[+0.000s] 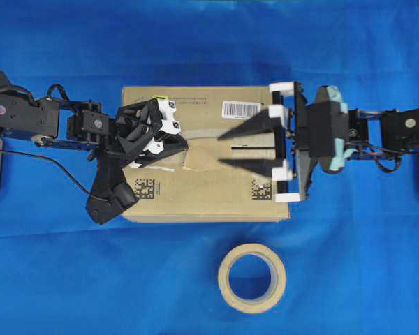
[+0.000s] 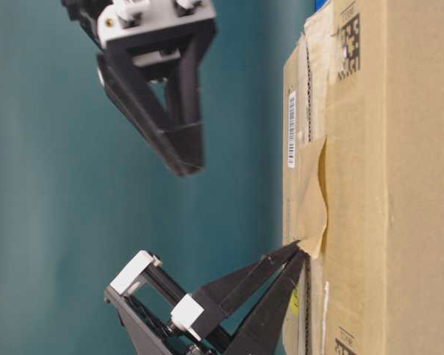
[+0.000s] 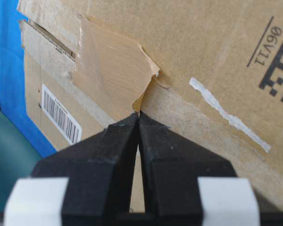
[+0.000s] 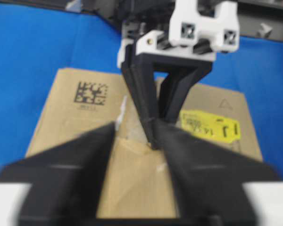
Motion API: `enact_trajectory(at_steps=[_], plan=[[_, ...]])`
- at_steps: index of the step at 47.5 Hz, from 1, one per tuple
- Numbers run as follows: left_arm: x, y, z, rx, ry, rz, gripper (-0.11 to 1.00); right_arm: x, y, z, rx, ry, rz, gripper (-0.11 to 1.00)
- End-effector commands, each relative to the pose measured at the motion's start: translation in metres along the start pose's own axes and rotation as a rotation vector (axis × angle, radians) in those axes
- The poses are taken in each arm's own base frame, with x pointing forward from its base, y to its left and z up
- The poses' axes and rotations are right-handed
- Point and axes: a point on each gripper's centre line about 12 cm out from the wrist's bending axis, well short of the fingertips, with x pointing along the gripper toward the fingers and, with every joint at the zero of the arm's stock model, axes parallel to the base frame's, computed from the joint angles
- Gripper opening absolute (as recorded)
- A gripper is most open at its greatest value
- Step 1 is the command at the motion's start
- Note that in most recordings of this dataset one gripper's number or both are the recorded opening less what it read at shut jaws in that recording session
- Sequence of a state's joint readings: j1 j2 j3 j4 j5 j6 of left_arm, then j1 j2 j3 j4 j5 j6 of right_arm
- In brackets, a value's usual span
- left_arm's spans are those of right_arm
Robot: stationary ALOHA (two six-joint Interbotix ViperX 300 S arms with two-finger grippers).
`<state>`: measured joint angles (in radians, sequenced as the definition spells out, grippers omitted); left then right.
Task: Apply tape along the seams of the closed cardboard box to seal it securely.
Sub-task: 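Move the right gripper over the box toward the tape on the seam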
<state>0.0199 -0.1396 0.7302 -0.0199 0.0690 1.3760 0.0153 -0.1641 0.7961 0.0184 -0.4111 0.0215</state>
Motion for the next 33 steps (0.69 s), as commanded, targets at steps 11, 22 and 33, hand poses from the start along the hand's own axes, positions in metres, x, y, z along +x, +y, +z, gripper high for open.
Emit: enact_trajectory(at_steps=[11, 22, 33], plan=[[-0.005, 0.011, 0.002, -0.001, -0.008, 0.038, 0.01, 0.021, -0.006, -0.015, 0.046, 0.040, -0.026, 0.45], [-0.004, 0.011, 0.004, 0.000, -0.012, 0.040, 0.01, 0.034, -0.012, -0.028, 0.055, 0.069, -0.044, 0.44], [-0.004, 0.012, 0.006, -0.008, -0.016, 0.040, 0.01, 0.042, -0.020, -0.044, 0.064, 0.100, -0.067, 0.44]])
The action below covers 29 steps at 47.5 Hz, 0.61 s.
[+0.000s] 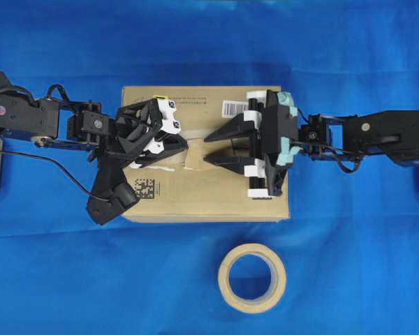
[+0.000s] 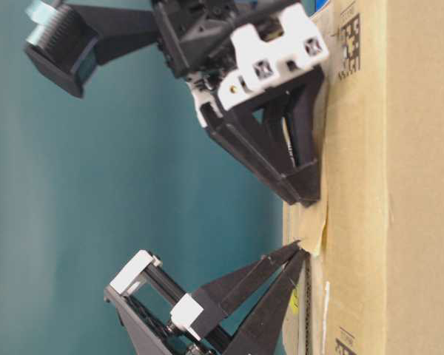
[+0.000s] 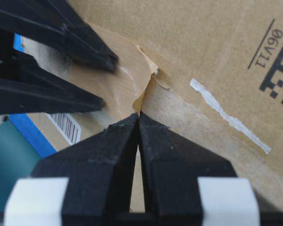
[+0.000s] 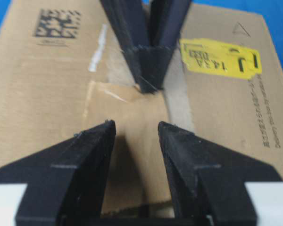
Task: Apply tape along the seams of the closed cardboard box to seal it securely.
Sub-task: 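Move the right gripper over the box toward the tape on the seam, then press the tape flat along the seam with both grippers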
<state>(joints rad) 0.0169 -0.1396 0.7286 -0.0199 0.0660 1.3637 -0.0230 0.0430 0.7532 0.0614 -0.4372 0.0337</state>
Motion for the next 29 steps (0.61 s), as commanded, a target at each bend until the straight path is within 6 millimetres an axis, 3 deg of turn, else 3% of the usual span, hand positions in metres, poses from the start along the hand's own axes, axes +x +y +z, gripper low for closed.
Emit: enact_trajectory(at_steps=[1, 29], plan=[[-0.004, 0.011, 0.005, 0.002, -0.013, 0.036, 0.01, 0.003, -0.001, 0.010, 0.006, -0.034, -0.002, 0.44], [-0.004, 0.013, 0.005, -0.066, -0.013, 0.035, 0.01, -0.002, 0.002, -0.005, 0.022, 0.003, 0.003, 0.44]])
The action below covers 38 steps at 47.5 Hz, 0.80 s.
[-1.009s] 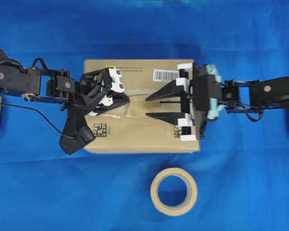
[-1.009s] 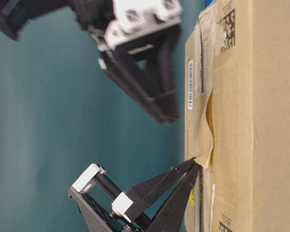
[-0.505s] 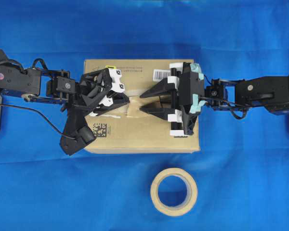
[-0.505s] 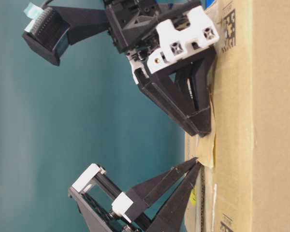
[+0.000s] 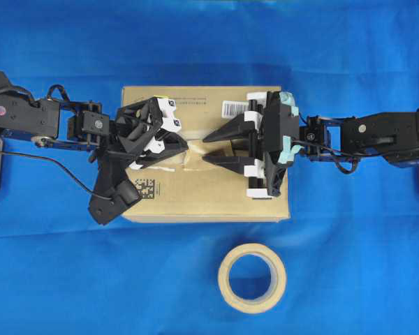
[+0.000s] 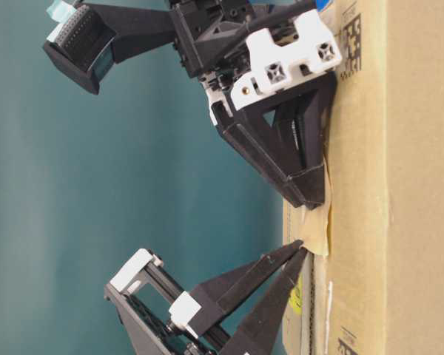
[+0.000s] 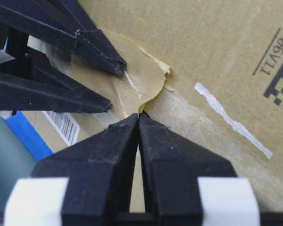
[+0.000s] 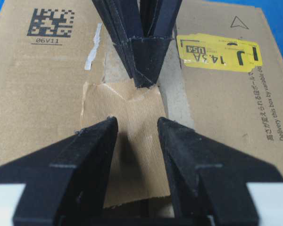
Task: Apply tape along the seams of the closed cardboard box to seal it securely.
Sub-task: 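Press the tape flat along the seam with both grippers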
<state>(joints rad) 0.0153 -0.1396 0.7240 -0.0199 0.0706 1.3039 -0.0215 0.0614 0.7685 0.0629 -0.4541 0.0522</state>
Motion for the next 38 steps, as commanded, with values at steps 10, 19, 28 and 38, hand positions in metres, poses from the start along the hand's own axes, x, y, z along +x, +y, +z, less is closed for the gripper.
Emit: enact_trajectory(at_steps=[10, 19, 28, 38], plan=[[-0.0038, 0.0135, 0.0040, -0.009, -0.012, 0.040, 0.20, -0.0035, 0.0021, 0.0051, 0.003, -0.012, 0.005, 0.44], [-0.0038, 0.0138, 0.0041, -0.011, -0.013, 0.043, 0.52, -0.0033, 0.0022, 0.0059, 0.003, -0.015, 0.005, 0.44], [-0.0034, 0.0132, 0.0039, -0.006, -0.011, 0.035, 0.52, -0.0036, 0.0034, 0.0061, 0.002, -0.015, 0.008, 0.44], [-0.0046, 0.0137, 0.0048, 0.016, 0.002, -0.017, 0.52, -0.0040, 0.0062, 0.0044, -0.001, -0.009, 0.014, 0.44]])
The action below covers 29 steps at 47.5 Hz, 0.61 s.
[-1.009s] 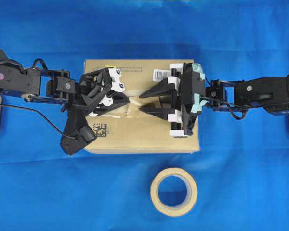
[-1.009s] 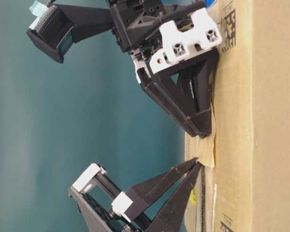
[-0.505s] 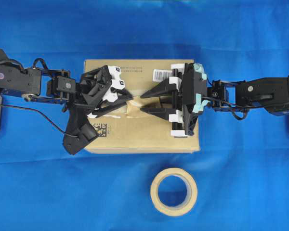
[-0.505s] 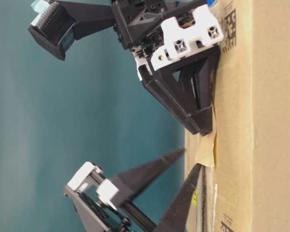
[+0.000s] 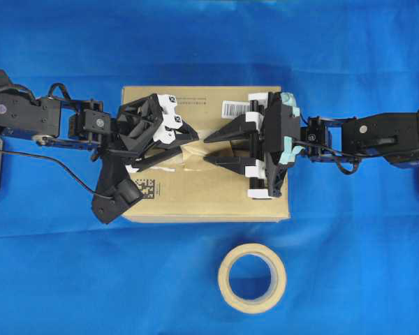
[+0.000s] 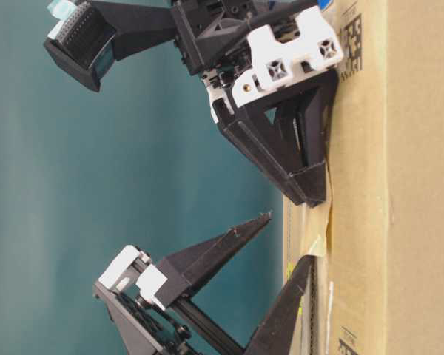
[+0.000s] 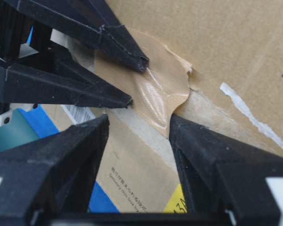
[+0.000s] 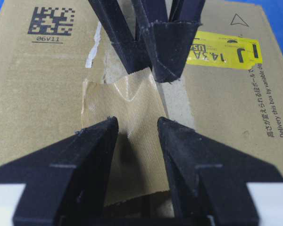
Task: Apply tape along the seams of the closed cardboard box to seal it securely.
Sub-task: 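Press the tape flat along the seam with both grippers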
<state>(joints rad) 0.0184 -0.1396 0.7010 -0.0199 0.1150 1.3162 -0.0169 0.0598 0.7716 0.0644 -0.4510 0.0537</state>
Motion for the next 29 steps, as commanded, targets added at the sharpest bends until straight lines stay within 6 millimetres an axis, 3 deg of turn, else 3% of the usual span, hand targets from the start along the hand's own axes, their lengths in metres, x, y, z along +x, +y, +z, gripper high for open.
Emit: enact_trajectory(at_steps=[1, 29], plan=[[-0.0040, 0.0093, 0.0044, 0.008, -0.003, -0.006, 0.52, -0.0033, 0.0047, 0.0056, -0.002, -0.014, 0.011, 0.44], [-0.0095, 0.0083, 0.0043, 0.016, 0.025, -0.111, 0.52, -0.0034, 0.0064, 0.0050, -0.004, -0.011, 0.015, 0.44]])
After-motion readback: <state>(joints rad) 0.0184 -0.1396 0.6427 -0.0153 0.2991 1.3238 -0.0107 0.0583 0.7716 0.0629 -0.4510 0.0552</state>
